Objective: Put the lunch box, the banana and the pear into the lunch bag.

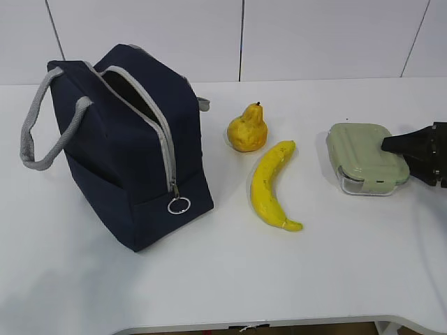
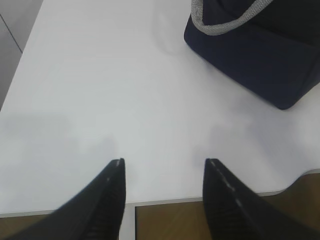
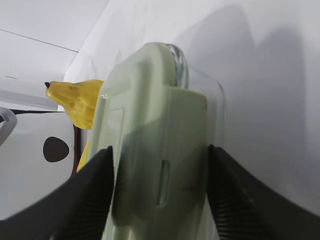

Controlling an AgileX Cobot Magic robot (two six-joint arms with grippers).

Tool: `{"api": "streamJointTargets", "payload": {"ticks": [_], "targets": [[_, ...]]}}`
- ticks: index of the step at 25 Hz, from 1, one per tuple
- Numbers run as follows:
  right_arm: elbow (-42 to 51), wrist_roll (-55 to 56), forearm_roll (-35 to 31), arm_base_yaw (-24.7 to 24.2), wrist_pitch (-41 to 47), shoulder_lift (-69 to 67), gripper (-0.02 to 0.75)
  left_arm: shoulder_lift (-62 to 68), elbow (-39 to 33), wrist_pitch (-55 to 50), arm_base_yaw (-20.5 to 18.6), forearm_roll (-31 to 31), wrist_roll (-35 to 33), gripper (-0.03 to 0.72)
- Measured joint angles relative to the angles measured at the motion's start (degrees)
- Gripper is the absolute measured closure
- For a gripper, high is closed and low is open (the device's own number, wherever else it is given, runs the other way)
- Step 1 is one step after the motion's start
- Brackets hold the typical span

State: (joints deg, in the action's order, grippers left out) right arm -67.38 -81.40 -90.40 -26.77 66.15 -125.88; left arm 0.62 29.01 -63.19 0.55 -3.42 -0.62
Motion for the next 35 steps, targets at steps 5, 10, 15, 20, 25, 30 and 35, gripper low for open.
{"api": "streamJointTargets", "payload": {"ticks": [5, 10, 15, 20, 25, 30, 35], "targets": [[0.0, 0.1, 0.1, 0.0, -0.1, 0.0, 0.291, 0.0, 0.0, 0.0, 0.0, 0.0, 0.0, 0.328], [0.0, 0.3, 0.1, 0.0, 0.0, 0.0, 0.318, 0.0, 0.0, 0.0, 0.0, 0.0, 0.0, 0.328], [0.0, 0.3, 0.1, 0.0, 0.1, 0.0, 0.342, 0.0, 0.0, 0.0, 0.0, 0.0, 0.0, 0.328], [0.0, 0.3, 0.1, 0.0, 0.1, 0.0, 0.345, 0.0, 0.0, 0.0, 0.0, 0.0, 0.0, 0.328], [0.0, 0.4, 0.1, 0.0, 0.1, 0.0, 0.345, 0.0, 0.0, 0.0, 0.0, 0.0, 0.0, 0.328], [0.0, 0.6, 0.1, 0.0, 0.1, 0.0, 0.345, 0.0, 0.0, 0.0, 0.0, 0.0, 0.0, 0.328], [0.0, 2.6, 0.1, 0.0, 0.0, 0.0, 0.346, 0.0, 0.0, 0.0, 0.0, 0.0, 0.0, 0.328]]}}
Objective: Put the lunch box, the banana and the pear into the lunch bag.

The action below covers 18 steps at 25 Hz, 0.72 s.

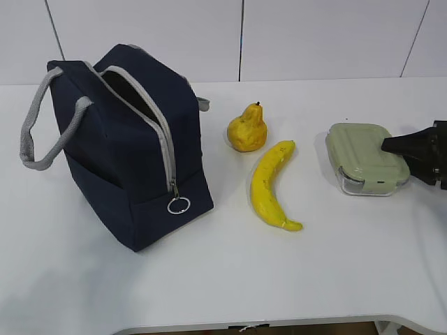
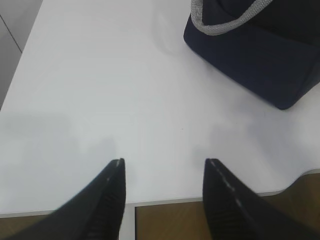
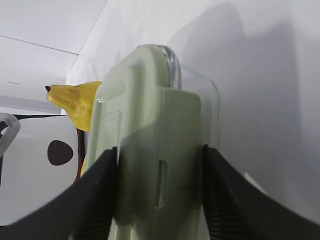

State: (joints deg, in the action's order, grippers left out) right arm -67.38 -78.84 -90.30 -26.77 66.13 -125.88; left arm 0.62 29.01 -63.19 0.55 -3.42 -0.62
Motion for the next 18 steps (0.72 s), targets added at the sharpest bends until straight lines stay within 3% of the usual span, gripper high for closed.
{"api": "streamJointTargets", "payload": {"ticks": [6, 18], "targets": [[0.0, 1.4, 0.4, 0.0, -0.8, 0.4, 0.348, 1.3, 0.5, 0.0, 0.0, 0.0, 0.0, 0.328], [0.0, 5.4, 2.2, 0.0, -2.0, 5.0, 0.348, 15.0, 10.5, 0.6, 0.0, 0.2, 0.0, 0.329]]}}
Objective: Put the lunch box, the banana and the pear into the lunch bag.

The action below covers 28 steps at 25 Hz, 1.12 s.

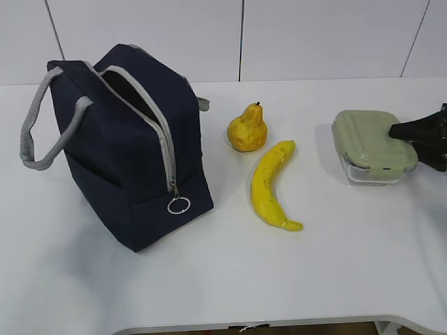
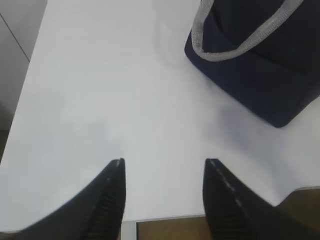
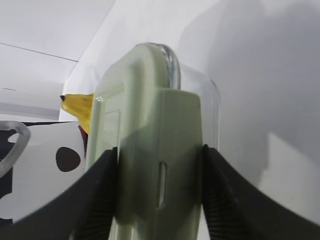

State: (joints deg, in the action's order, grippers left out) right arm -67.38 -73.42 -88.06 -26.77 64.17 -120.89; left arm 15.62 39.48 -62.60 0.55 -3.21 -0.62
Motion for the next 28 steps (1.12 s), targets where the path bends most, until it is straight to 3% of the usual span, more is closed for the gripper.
{"api": "streamJointTargets", "payload": {"ticks": [11, 16, 25, 28], "targets": [[0.0, 4.3, 2.0, 0.0, 0.1, 5.6, 0.349, 8.7, 2.0, 8.1, 0.0, -7.3, -2.6, 0.345], [0.1, 6.5, 3.0, 0.0, 0.2, 7.3, 0.349, 14.5, 2.0, 10.8, 0.0, -14.7, -6.5, 0.356], [0.1, 9.5, 3.8, 0.0, 0.3, 11.2, 0.351, 24.3, 2.0, 16.0, 0.0, -26.0, -7.1, 0.356], [0.1, 10.5, 3.8, 0.0, 0.5, 12.3, 0.351, 27.8, 2.2, 17.1, 0.0, -31.0, -7.2, 0.314]]}}
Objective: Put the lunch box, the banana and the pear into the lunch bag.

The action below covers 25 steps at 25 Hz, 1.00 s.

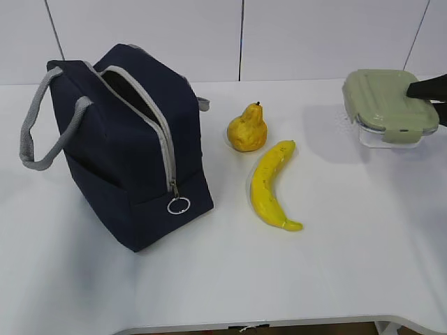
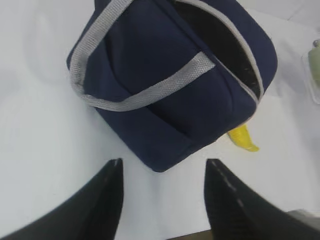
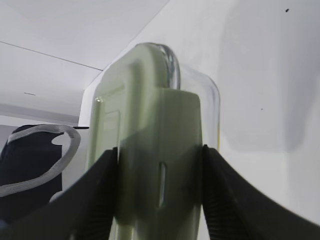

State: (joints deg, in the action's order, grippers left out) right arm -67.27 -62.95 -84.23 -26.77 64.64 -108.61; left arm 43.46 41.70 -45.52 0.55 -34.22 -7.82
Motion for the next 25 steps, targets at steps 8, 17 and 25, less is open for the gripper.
{"api": "streamJointTargets", "payload": {"ticks": [8, 17, 25], "targets": [[0.0, 1.4, 0.3, 0.5, 0.3, 1.7, 0.351, 10.1, 0.8, 4.8, 0.0, -17.8, -3.6, 0.206], [0.0, 2.4, 0.6, 3.4, 0.6, 3.5, 0.351, 22.1, 1.6, 8.0, 0.0, -34.3, -13.7, 0.203], [0.2, 3.1, 0.8, 4.1, 0.6, 3.5, 0.351, 30.1, 12.9, 5.2, 0.0, -33.4, -17.4, 0.199]]}}
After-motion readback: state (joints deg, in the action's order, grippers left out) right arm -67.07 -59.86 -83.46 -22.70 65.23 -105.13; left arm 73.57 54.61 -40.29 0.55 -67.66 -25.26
